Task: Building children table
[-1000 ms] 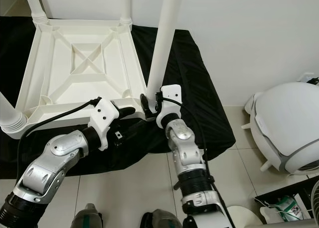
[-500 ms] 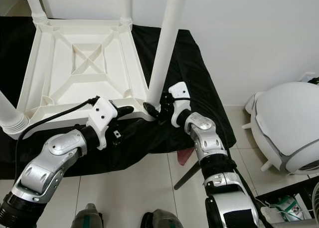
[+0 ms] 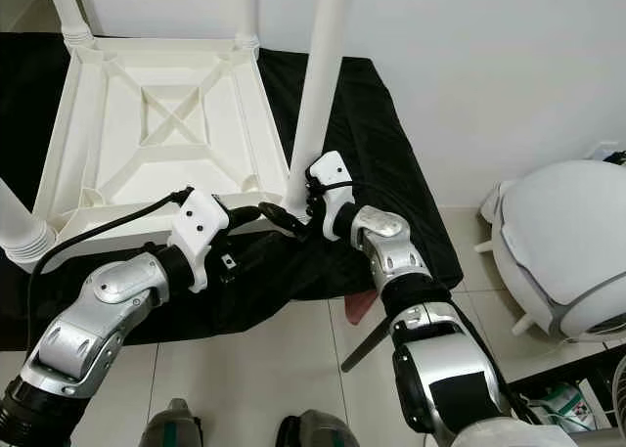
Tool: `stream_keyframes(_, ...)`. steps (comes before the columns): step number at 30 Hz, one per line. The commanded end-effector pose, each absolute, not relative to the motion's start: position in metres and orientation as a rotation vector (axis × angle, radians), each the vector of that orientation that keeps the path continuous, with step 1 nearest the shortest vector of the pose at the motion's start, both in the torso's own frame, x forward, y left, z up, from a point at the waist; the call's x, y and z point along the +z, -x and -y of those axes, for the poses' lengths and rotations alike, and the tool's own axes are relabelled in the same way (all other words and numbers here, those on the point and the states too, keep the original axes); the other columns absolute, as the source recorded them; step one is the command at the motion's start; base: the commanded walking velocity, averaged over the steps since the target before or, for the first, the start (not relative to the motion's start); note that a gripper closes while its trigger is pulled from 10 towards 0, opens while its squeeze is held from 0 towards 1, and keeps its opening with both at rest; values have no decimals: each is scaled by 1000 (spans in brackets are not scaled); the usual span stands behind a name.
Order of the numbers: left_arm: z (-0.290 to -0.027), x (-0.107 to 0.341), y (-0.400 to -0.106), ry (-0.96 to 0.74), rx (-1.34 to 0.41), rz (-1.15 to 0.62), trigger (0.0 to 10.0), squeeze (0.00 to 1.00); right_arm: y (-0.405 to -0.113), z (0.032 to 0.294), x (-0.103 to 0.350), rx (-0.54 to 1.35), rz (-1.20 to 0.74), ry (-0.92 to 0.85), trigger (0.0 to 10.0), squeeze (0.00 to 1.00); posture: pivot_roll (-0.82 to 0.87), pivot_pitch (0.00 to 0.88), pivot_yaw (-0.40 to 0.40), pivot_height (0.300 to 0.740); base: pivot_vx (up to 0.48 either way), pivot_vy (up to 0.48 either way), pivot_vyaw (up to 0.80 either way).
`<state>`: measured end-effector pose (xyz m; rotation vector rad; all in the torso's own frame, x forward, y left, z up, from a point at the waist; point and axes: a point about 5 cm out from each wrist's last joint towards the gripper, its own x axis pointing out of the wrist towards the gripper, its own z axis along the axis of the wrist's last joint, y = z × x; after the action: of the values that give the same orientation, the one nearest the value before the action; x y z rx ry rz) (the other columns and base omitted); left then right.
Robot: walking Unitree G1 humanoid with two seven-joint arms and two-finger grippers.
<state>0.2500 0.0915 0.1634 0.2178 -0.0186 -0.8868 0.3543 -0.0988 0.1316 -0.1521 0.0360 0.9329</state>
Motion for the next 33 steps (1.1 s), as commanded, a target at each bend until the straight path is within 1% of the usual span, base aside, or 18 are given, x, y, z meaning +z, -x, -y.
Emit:
stream_keyframes(1, -91, 165, -249, -220, -889, 20, 10000, 0, -353, 94, 124, 953, -81, 167, 118, 0, 73, 10, -107, 740, 0, 0, 0)
stream_keyframes(8, -90, 165, -249, -217, -881, 23, 10000, 0, -352, 102, 116, 960, -114, 162, 0, 0, 72, 8, -116, 740, 0, 0, 0)
stream_keyframes(16, -88, 165, -251, -212, -883, 32, 10000, 0, -353, 108, 115, 933, -99, 175, 0, 0, 57, 0, -120, 740, 0, 0, 0)
stream_keyframes(17, -87, 165, -252, -212, -884, 34, 10000, 0, -353, 108, 116, 916, -91, 172, 10000, 0, 47, 0, -120, 740, 0, 0, 0)
stream_keyframes(20, -86, 166, -253, -212, -886, 37, 10000, 0, -356, 109, 119, 834, -74, 136, 10000, 0, 44, 0, -122, 740, 0, 0, 0)
stream_keyframes(25, -86, 165, -253, -210, -886, 35, 10000, 0, -352, 105, 121, 762, -25, 96, 10000, 0, 44, 0, -124, 740, 0, 0, 0)
stream_keyframes(27, -87, 164, -251, -209, -886, 34, 10000, 0, -349, 101, 122, 744, -11, 80, 10000, 0, 45, 0, -124, 740, 0, 0, 0)
stream_keyframes(29, -87, 164, -251, -210, -887, 31, 10000, 0, -343, 93, 125, 700, 15, 27, 10000, 0, 51, 0, -120, 740, 0, 0, 0)
stream_keyframes(33, -89, 163, -250, -213, -894, 23, 10000, 0, -336, 84, 129, 566, 36, -4, 10000, 0, 45, 0, -109, 740, 0, 0, 0)
